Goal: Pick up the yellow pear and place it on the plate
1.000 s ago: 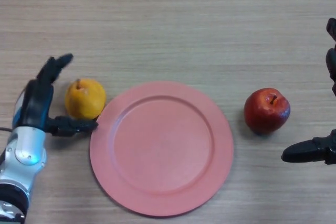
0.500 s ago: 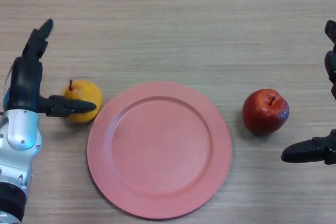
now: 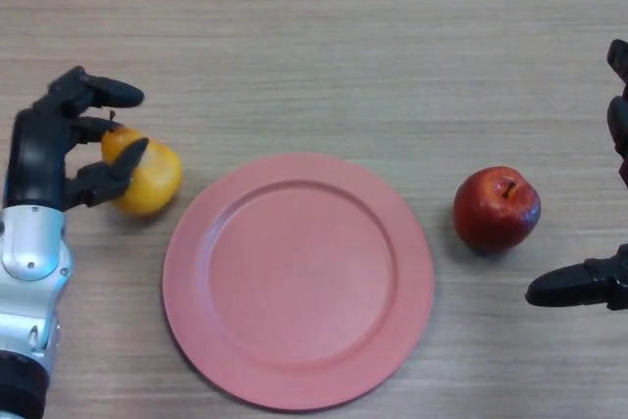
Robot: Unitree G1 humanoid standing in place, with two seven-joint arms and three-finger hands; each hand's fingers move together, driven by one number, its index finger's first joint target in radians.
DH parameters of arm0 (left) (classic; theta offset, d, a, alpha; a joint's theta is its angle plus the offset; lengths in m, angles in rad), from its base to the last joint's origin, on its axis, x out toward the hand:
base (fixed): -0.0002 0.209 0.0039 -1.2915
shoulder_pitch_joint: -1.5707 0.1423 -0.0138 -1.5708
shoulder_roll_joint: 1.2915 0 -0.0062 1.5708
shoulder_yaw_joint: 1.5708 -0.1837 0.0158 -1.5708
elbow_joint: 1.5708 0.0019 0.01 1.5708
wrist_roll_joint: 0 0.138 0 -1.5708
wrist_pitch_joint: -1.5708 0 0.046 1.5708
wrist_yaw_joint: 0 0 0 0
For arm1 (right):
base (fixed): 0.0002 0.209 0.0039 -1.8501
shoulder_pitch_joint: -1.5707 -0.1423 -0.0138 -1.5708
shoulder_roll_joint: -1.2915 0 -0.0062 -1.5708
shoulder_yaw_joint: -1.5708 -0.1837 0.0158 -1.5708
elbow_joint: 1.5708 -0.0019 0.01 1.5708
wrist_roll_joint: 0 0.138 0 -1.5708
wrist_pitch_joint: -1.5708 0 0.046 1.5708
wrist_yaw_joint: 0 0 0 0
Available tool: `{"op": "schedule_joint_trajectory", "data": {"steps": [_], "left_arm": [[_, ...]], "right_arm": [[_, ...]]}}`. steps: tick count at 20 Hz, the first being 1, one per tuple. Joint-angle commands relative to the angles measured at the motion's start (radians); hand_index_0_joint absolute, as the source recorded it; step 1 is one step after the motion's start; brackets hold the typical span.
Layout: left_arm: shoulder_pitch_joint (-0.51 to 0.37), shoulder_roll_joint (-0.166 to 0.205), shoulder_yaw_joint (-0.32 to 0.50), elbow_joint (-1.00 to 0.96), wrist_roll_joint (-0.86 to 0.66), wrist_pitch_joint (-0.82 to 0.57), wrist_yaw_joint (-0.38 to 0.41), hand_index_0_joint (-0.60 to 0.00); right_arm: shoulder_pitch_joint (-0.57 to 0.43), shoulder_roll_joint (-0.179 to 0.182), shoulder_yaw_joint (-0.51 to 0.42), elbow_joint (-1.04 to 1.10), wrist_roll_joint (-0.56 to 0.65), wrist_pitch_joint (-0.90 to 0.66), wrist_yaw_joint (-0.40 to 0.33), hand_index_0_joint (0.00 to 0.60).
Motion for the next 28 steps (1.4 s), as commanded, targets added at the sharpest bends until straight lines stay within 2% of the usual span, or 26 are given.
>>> {"op": "schedule_joint_trajectory", "data": {"steps": [1,15,28], "left_arm": [[-0.052,0.058,0.066,-0.081,-0.061,-0.072,0.027,-0.6],[0.046,0.064,0.085,-0.349,-0.086,0.102,-0.001,-0.6],[0.077,0.081,0.088,-0.366,0.043,0.108,0.066,-0.6]], "right_arm": [[-0.023,-0.029,-0.066,-0.074,0.026,-0.114,0.003,0.0],[-0.018,-0.029,-0.07,-0.095,0.058,-0.084,-0.006,0.0],[-0.011,-0.029,-0.085,-0.106,0.105,-0.058,-0.005,0.0]]}}
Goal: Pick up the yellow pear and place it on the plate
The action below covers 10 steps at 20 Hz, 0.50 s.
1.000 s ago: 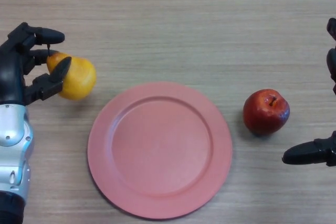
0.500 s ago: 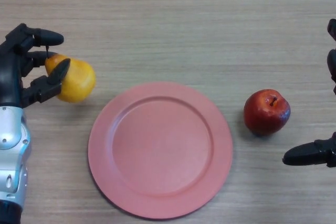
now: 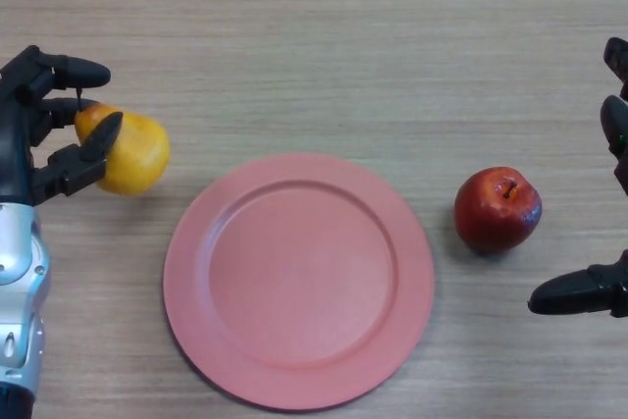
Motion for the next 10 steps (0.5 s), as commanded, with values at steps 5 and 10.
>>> {"op": "schedule_joint_trajectory", "data": {"steps": [5,10], "left_arm": [[-0.044,0.078,0.068,0.012,0.073,-0.136,0.086,-0.6],[-0.059,0.082,0.062,0.092,0.064,-0.192,0.096,-0.6]], "right_arm": [[-0.017,-0.031,-0.061,-0.046,0.039,-0.106,-0.007,0.0],[-0.021,-0.024,-0.044,-0.025,0.029,-0.114,-0.007,0.0]]}}
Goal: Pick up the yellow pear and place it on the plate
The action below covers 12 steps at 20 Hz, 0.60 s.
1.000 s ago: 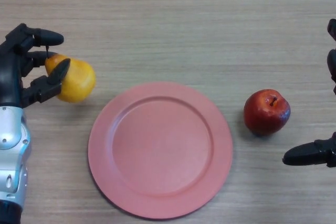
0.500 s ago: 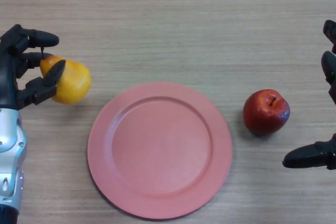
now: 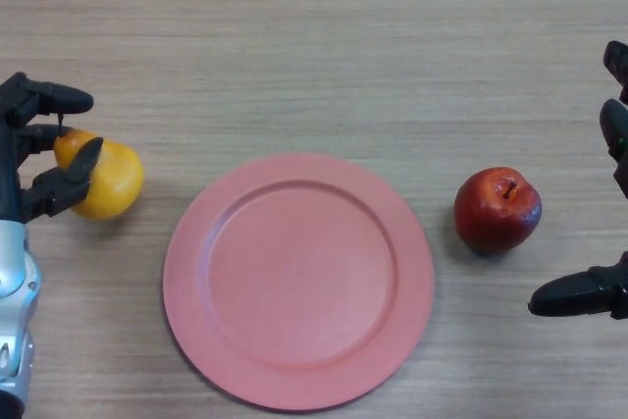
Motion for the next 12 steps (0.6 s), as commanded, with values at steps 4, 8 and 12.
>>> {"op": "schedule_joint_trajectory", "data": {"steps": [4,8,12], "left_arm": [[-0.075,0.06,0.063,-0.015,-0.023,-0.122,0.017,-0.6],[-0.096,0.054,0.054,0.027,-0.047,-0.155,0.007,-0.6],[-0.095,0.051,0.054,0.012,-0.075,-0.124,-0.017,-0.248]], "right_arm": [[-0.032,-0.029,-0.043,-0.037,0.038,-0.096,-0.015,0.0],[-0.028,-0.028,-0.046,-0.031,0.037,-0.101,-0.013,0.0],[-0.029,-0.031,-0.046,-0.033,0.029,-0.104,-0.011,0.0]]}}
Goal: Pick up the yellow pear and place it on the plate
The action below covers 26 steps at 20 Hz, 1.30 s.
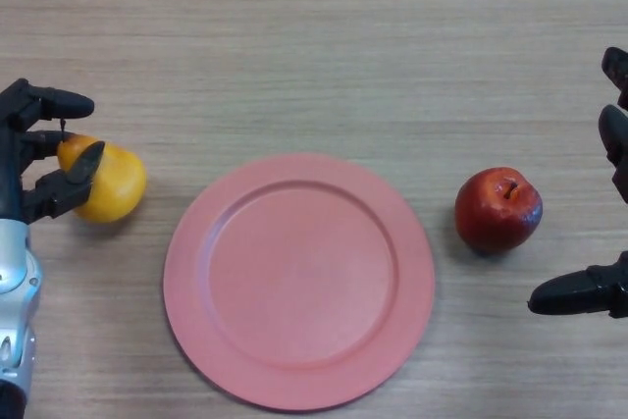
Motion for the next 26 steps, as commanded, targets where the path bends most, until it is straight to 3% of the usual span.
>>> {"op": "schedule_joint_trajectory", "data": {"steps": [1,2,9,11,18,26], "left_arm": [[-0.056,0.051,0.055,-0.07,-0.055,-0.097,-0.001,-0.1],[-0.052,0.05,0.056,-0.083,-0.059,-0.078,-0.002,0.0],[-0.029,0.048,0.06,-0.165,-0.059,0.019,-0.018,0.0],[-0.01,0.043,0.07,-0.238,-0.09,0.036,-0.026,0.0],[0.128,0.036,0.141,-0.614,-0.239,0.316,-0.102,0.0],[0.224,0.046,0.224,-0.862,-0.185,0.405,-0.139,0.0]], "right_arm": [[-0.029,-0.034,-0.049,-0.045,0.024,-0.104,-0.008,0.0],[-0.028,-0.034,-0.048,-0.05,0.016,-0.104,-0.008,0.0],[-0.022,-0.03,-0.053,-0.063,0.009,-0.12,0.002,0.0],[-0.027,-0.031,-0.056,-0.063,0.006,-0.121,-0.001,0.0],[-0.03,-0.032,-0.051,-0.057,0.006,-0.12,0.003,0.0],[-0.03,-0.029,-0.028,-0.027,0.011,-0.117,0.003,0.0]]}}
